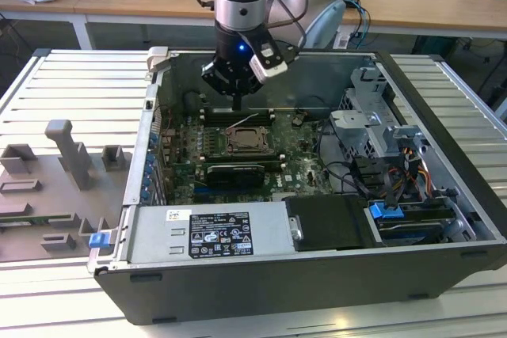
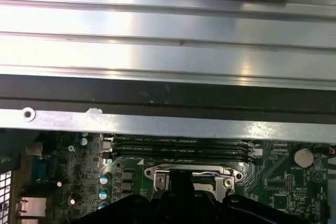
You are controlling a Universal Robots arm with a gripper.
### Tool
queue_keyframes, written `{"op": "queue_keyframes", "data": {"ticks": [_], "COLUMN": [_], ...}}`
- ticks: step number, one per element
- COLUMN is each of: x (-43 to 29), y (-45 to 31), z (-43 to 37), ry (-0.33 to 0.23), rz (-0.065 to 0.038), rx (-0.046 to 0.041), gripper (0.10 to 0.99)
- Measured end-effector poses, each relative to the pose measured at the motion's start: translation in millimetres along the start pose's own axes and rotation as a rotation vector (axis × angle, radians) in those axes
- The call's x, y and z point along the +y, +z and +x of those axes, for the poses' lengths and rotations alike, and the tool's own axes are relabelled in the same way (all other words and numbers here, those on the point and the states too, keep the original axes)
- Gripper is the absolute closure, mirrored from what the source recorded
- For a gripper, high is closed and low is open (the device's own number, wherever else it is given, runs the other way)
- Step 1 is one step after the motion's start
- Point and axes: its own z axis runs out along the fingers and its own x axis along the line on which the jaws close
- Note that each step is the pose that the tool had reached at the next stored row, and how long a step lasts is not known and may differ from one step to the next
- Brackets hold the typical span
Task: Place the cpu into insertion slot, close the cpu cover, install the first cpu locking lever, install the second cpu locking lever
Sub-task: 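Install the first cpu locking lever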
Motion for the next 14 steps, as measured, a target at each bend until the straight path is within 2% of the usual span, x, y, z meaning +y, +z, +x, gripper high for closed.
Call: {"op": "queue_keyframes", "data": {"ticks": [2,4,7,10,14], "x": [-0.2,-0.5,0.2,0.8,2.2], "y": [3.6,8.8,15.5,18.1,22.0], "z": [-3.1,-9.5,-12.3,-14.7,-17.5], "ry": [0.000,0.000,-0.020,-0.023,-0.024], "rz": [0.000,0.000,-0.002,-0.009,-0.010], "rx": [0.0001,0.0001,0.0013,0.0012,0.0012], "gripper": [0.980,0.980,0.980,0.980,0.980]}}
